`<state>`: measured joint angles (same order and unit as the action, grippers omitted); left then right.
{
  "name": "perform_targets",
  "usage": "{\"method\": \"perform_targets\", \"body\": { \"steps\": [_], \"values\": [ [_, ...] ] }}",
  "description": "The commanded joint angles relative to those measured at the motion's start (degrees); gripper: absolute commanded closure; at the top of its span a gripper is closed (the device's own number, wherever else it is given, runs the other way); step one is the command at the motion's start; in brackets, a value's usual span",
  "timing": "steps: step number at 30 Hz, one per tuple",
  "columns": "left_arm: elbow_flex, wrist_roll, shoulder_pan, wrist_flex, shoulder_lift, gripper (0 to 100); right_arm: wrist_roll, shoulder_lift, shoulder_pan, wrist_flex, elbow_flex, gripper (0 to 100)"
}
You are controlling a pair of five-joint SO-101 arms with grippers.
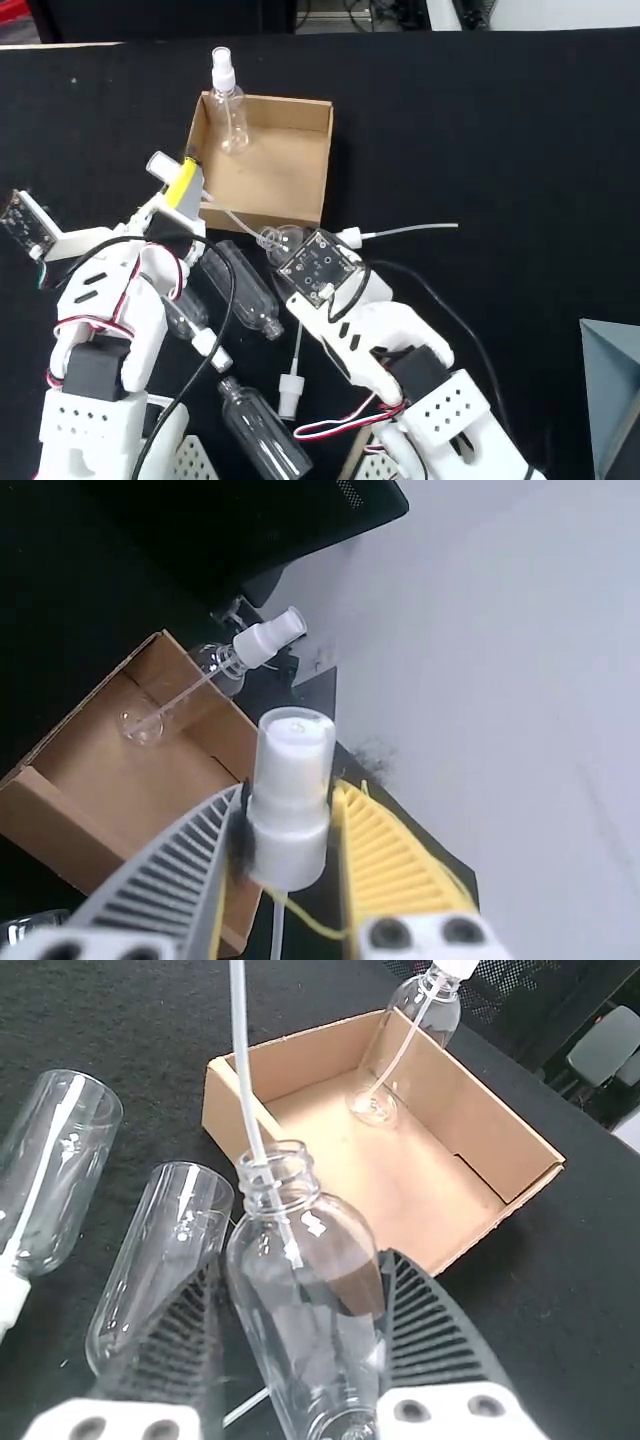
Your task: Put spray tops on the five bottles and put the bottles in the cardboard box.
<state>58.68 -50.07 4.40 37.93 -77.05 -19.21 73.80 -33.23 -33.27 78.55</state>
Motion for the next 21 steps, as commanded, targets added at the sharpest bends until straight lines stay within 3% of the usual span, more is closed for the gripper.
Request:
{"method": "perform_targets", "body": {
  "steps": [1,8,21],
  "values": [
    [-1.10,-0.09,0.66,-1.23,-0.79,97,0.09,1.80,-1.14,1.58,-0.40,93.5],
    [0.48,0.09,4.70,-1.41,-0.79,97,4.13,1.80,-1.05,1.58,-0.66,93.5],
    [1.89,5.36,10.07,-1.58,-0.79,97,4.40,1.89,-0.88,1.58,-0.75,93.5]
  ]
}}
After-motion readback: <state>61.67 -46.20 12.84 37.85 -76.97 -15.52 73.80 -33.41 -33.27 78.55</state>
